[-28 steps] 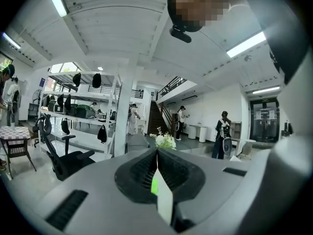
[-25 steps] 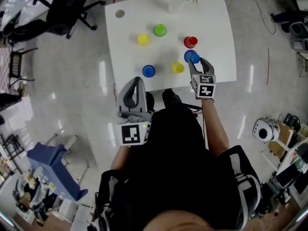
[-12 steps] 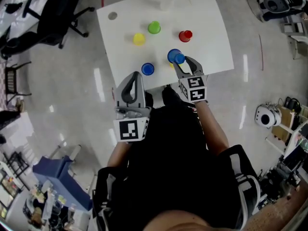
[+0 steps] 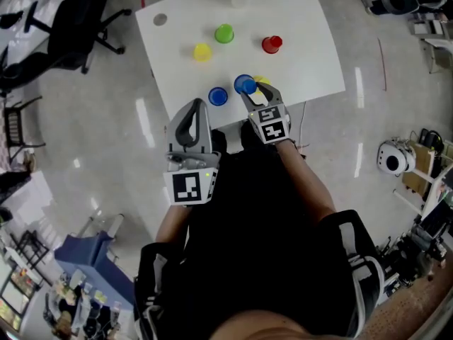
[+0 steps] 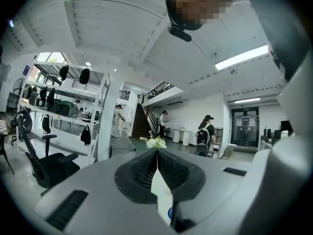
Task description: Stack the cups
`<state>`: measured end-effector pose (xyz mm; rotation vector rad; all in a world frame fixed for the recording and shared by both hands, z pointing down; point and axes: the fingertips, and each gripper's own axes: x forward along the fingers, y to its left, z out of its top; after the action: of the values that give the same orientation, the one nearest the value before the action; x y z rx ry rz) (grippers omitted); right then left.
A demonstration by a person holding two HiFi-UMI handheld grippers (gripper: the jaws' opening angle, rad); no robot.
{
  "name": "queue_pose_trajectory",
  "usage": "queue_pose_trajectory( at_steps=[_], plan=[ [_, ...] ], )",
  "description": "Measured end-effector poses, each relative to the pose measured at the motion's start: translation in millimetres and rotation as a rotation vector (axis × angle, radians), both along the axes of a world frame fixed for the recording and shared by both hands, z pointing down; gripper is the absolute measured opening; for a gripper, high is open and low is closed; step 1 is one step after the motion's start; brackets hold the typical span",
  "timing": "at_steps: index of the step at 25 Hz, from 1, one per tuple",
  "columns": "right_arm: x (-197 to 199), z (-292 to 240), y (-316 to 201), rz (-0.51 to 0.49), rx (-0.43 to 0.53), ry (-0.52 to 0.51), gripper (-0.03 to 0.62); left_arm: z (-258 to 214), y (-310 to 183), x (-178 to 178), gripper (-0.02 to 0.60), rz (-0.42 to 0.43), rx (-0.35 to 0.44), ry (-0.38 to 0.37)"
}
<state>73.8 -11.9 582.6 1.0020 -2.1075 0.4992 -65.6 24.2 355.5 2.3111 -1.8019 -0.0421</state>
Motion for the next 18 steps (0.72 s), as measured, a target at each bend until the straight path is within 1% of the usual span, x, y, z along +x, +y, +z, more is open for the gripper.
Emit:
queue_pose_trajectory(
  at_steps=[13, 18],
  plan=[
    [-1, 58, 15, -0.038, -0.097, 0.091, 0.222, 6, -2, -3, 0.021, 0.012, -0.017, 0.005],
    [0, 71, 14, -0.05, -0.112, 0.117, 0.222, 12, -2, -1, 0.021, 0.017, -0.03, 0.003]
  ],
)
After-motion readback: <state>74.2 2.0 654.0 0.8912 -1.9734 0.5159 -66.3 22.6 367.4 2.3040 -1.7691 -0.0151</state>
